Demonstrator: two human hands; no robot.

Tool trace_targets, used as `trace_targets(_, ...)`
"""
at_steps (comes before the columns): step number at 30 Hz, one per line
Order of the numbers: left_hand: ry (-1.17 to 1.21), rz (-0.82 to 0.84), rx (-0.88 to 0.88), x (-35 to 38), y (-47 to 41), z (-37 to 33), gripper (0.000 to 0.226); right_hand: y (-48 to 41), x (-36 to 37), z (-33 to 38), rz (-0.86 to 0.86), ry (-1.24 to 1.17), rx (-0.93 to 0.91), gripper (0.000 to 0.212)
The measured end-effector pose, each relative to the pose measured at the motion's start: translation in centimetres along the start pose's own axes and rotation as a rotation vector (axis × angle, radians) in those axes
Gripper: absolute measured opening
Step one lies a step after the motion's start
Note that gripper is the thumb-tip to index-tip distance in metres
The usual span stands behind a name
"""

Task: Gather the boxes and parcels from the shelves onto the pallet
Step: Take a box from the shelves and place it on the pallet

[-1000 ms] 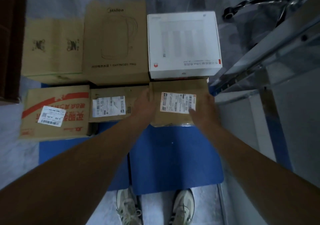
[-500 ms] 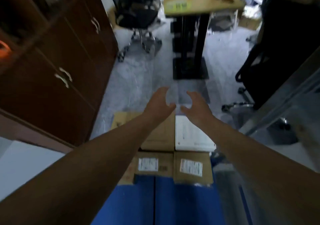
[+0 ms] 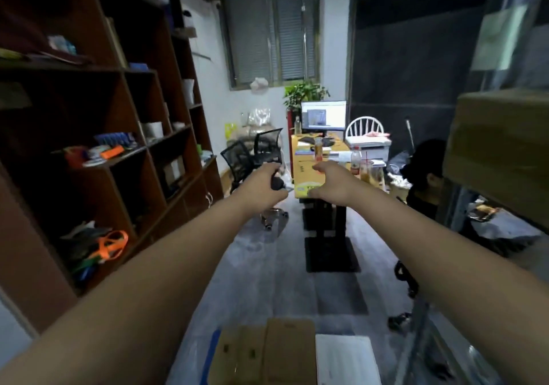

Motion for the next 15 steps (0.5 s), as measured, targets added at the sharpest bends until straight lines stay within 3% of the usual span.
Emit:
trace_targets(5, -0.072, 0.059, 0.091, -3.3, 0.0, -1.2, 0.074, 2.5, -3.4, 3.1, -0.149, 0.006, 0.079, 0.073)
trace_targets(9, -0.091, 0.241, 0.225, -1.8, 0.4, -2.5, 0.076, 6.3, -3.0, 3.7, -0.24, 0.016, 0.235, 0.072)
trace_targets(15, -0.109, 0.386, 0.509, 1.7, 4.4, -9.3, 0.067, 17.0, -1.5, 4.3, -0.286, 0.107, 0.488, 0.071)
Point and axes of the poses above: each hand's wrist, its own y-axis away from the middle knuckle, its own x-axis out of the palm, z = x × y, the point moved 10 cm from there along -y, towards the middle knuckle, and after that the axes turned 14 degrees about z, right-handed, at the moved point
